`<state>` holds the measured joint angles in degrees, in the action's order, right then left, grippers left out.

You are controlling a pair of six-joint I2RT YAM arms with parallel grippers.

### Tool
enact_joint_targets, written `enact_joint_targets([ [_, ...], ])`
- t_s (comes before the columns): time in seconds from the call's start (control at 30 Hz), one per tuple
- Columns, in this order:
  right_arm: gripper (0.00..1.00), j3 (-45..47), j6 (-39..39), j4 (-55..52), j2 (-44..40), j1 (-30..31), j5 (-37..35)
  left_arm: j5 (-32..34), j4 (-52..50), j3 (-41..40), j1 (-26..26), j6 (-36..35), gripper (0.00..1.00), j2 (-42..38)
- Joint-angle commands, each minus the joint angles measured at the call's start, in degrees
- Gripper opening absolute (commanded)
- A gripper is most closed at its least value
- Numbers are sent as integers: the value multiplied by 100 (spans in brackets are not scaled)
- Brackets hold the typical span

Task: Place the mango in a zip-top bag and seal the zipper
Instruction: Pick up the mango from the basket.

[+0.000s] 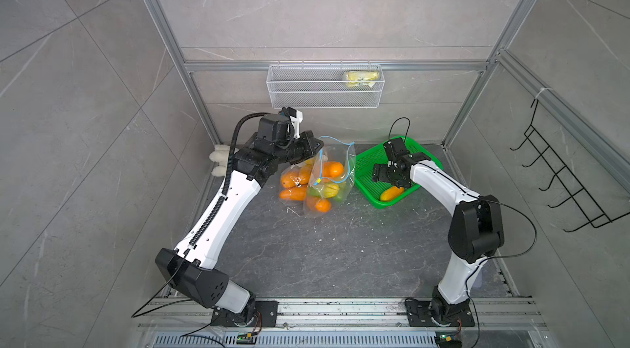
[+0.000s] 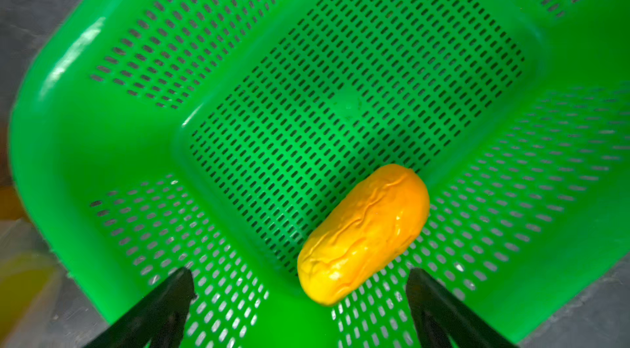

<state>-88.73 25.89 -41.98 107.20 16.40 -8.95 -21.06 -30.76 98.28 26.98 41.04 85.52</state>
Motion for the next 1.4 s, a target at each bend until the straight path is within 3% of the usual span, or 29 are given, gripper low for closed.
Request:
enact_joint_targets([
  [0.0,100,-124,401,-602,296,-23,-546,-212,633,-74,-24,160,0,-326],
  [0.07,100,-67,561,-650,353,-28,-583,37,421,-46,-27,116,0,-276],
  [0.43,100,-559,795,-536,1257,-160,-226,20,546,-291,-18,117,0,-420],
  [0.77,90,-1334,134,-371,1602,-238,434,100,431,-372,-18,-16,0,-492],
  [0.93,93,-1357,126,-961,953,-76,-589,155,495,-424,-18,-31,0,-466],
  [1.07,95,-952,10,-633,783,-104,-546,96,548,-449,-18,-5,0,-407],
  [1.2,93,-1113,-228,-794,1229,-161,-370,80,480,-476,-18,-12,0,-419],
  [1.37,92,-1240,-559,-857,1597,-257,-636,205,379,-487,-26,-85,0,-507],
])
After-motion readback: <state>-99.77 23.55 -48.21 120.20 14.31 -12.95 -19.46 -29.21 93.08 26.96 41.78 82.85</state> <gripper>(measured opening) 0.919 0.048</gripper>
